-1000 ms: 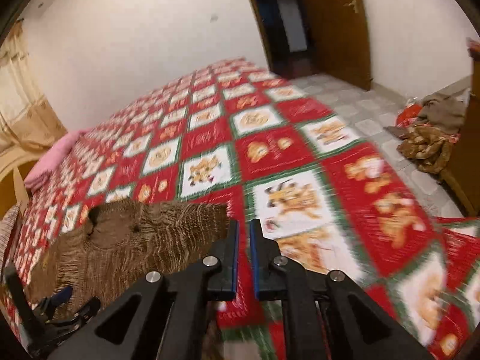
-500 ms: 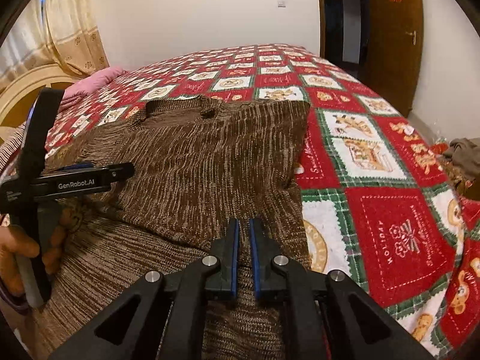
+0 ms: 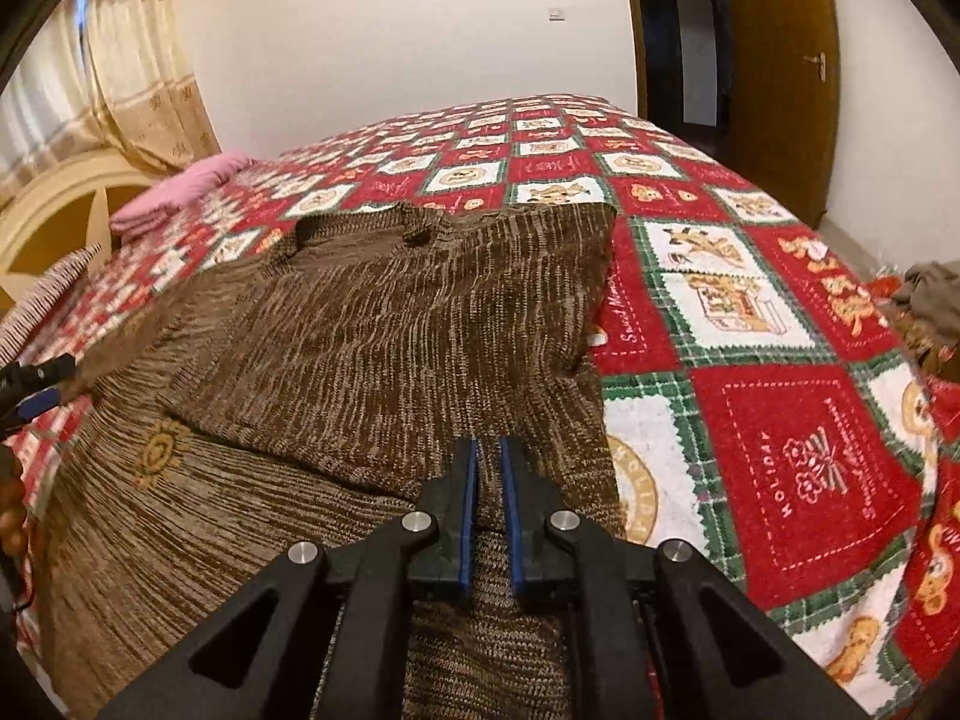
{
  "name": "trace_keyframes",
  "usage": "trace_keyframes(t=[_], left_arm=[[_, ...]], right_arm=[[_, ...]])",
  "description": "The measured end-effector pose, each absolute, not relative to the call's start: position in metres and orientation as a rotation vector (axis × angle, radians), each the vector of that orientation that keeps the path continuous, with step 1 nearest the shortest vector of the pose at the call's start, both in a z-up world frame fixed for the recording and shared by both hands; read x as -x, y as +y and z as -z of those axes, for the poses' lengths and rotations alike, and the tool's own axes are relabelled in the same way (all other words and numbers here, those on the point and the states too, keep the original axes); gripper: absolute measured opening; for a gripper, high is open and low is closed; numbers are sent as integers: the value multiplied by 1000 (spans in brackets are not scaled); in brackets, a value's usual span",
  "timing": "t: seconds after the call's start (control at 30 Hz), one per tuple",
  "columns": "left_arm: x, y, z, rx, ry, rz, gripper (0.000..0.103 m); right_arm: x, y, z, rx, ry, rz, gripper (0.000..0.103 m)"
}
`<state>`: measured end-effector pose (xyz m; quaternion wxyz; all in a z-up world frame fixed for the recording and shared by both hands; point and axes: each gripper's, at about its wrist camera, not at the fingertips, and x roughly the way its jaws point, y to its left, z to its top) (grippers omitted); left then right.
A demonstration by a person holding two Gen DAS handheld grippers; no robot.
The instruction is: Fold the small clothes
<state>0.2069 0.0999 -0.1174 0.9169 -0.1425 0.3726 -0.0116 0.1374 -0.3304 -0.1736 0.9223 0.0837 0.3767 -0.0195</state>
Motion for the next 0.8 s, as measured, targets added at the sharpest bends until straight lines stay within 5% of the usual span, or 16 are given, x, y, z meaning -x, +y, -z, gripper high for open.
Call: trace_keyframes(t=[0.23, 0.53, 0.63, 0.77, 0.8], left_arm=[[-233, 214, 145, 659, 766, -214, 100], [-273, 197, 168, 602, 807, -273, 91], [-272, 197, 169, 585, 780, -276, 67], [-253, 222, 181, 761, 715, -175, 10], [-247, 227, 188, 815, 715, -154, 10]], right_arm=[[-138, -326, 173, -176, 765, 7, 25], [-139, -329, 175, -196, 761, 1, 25], [-139, -330, 176, -209, 758, -5, 25], [-139, -331, 176, -212, 757, -6, 25], [-139, -331, 176, -212, 756, -6, 25]])
